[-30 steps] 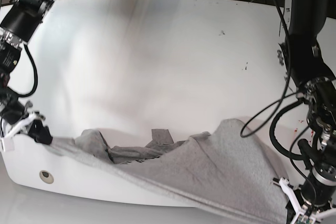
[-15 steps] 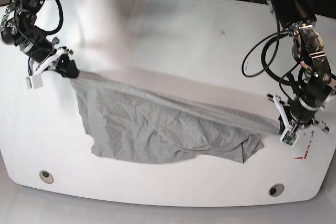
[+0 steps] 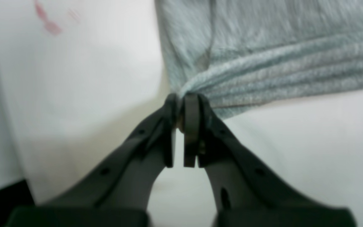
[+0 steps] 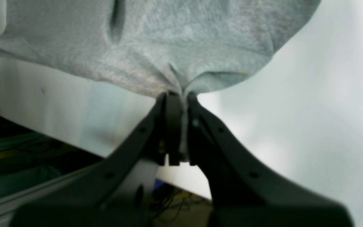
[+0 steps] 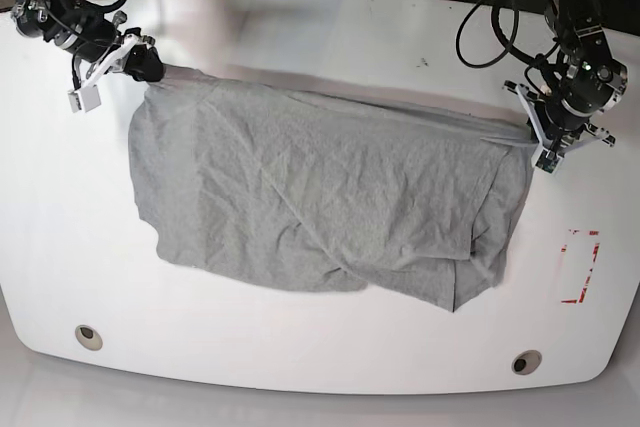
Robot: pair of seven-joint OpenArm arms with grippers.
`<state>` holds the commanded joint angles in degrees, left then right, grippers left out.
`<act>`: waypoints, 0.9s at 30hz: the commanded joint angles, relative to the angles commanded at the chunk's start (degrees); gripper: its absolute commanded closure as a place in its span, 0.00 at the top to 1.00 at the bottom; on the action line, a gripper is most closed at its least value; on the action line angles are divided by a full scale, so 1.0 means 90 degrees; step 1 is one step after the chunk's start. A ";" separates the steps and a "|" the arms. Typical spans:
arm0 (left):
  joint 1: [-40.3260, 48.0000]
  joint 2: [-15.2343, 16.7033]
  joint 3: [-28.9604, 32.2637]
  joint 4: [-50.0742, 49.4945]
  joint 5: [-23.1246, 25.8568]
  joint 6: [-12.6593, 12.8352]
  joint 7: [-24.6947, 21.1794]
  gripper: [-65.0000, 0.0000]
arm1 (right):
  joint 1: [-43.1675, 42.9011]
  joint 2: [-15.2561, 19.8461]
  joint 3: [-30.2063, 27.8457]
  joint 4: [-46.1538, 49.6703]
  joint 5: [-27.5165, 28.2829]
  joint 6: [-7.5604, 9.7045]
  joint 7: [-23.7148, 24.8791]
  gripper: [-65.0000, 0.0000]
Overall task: Layout the t-shirt on the table in an organized manner, then fold the t-shirt properly
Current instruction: 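Pull the shirt with both grippers back across the table, spreading it, then lay the shirt down and open the left gripper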
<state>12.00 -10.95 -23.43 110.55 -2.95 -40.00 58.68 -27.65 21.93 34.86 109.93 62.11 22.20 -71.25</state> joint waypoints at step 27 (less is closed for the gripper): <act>0.1397 0.0088 0.0020 -0.0049 0.0059 0.0000 0.0010 0.07 | -0.0821 -0.0264 -0.0430 0.0000 -0.0049 -0.0664 -0.0147 0.42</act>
<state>24.57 -10.15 -23.25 110.11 -2.42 -40.00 58.77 -35.03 19.56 30.99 109.93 61.67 16.22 -72.57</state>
